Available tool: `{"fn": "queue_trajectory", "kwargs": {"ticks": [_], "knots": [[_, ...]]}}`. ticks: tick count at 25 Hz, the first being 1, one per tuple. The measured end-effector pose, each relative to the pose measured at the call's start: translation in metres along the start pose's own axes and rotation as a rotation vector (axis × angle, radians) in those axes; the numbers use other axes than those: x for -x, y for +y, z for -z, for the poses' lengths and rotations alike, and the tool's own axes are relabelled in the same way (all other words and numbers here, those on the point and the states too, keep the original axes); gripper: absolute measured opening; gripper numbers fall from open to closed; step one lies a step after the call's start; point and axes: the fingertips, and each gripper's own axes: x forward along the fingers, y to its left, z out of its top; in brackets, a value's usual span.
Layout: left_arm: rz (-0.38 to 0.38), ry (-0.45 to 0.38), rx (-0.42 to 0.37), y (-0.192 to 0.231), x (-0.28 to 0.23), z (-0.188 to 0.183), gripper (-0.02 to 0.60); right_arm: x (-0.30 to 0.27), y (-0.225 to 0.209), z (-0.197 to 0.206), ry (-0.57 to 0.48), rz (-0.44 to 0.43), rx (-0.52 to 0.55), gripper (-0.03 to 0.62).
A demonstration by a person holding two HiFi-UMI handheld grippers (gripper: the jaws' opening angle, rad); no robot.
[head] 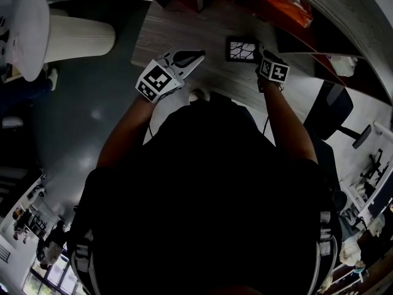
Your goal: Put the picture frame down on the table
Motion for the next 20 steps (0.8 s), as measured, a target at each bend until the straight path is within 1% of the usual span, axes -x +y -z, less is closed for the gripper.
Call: {"fn": "queue_trajectory", "kwargs": {"ticks": [3, 8, 14, 18, 20], "knots": [[-0.005, -0.007, 0.001, -0.003, 0.008, 0.002, 0.017, 0.008, 0.003, 0.000, -0.011, 0.005, -0.002, 0.172], [-0.006, -0.011, -0.005, -0.008, 0.018, 0.008, 0.017, 0.022, 0.018, -0.004, -0.047, -0.011, 0.021, 0.125], [-0.018, -0.021, -0.010, -0.016, 0.041, 0.012, 0.017, 0.042, 0.039, -0.005, -0.079, -0.017, 0.029, 0.094], [-0.027, -0.051, 0.005, -0.019, 0.052, 0.009, 0.017, 0.057, 0.046, -0.007, -0.107, -0.014, 0.031, 0.079], [-0.028, -0.062, -0.001, -0.023, 0.057, 0.006, 0.017, 0.069, 0.051, -0.010, -0.130, -0.010, 0.018, 0.068]]}}
